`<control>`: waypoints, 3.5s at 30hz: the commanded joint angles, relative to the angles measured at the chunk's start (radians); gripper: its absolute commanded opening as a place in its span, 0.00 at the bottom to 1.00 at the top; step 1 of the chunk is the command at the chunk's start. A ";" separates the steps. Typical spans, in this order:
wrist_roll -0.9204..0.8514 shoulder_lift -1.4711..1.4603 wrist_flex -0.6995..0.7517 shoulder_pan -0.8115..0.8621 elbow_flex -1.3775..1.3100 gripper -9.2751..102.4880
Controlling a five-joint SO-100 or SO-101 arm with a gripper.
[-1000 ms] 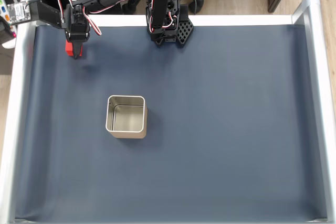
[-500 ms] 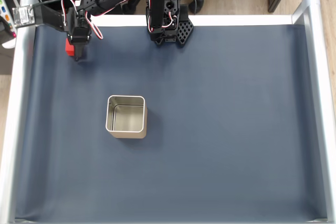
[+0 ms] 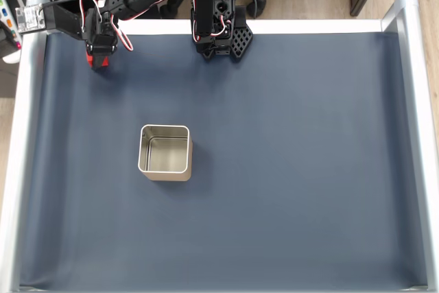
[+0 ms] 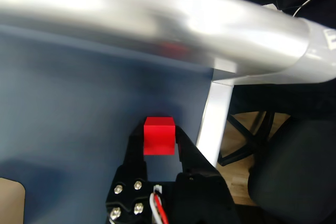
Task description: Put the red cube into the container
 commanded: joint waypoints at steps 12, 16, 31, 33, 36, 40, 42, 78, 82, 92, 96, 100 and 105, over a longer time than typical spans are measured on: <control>0.077 0.199 0.161 -0.132 -0.081 0.08; 0.103 0.293 0.337 -0.250 -0.172 0.08; 0.123 0.483 0.657 -0.739 -0.345 0.08; 0.117 0.492 0.669 -0.810 -0.347 0.08; 0.091 0.499 0.673 -0.905 -0.337 0.08; 0.094 0.483 0.673 -0.999 -0.334 0.08; 0.092 0.469 0.669 -1.031 -0.334 0.08; -0.028 0.324 0.365 -1.037 -0.127 0.08; -0.028 0.322 0.356 -1.029 -0.117 0.08; -0.014 0.328 0.293 -1.012 -0.081 0.13; -0.012 0.325 0.291 -1.012 -0.077 0.15; -0.006 0.324 0.291 -1.009 -0.069 0.18; -0.014 0.324 0.291 -1.003 -0.058 0.21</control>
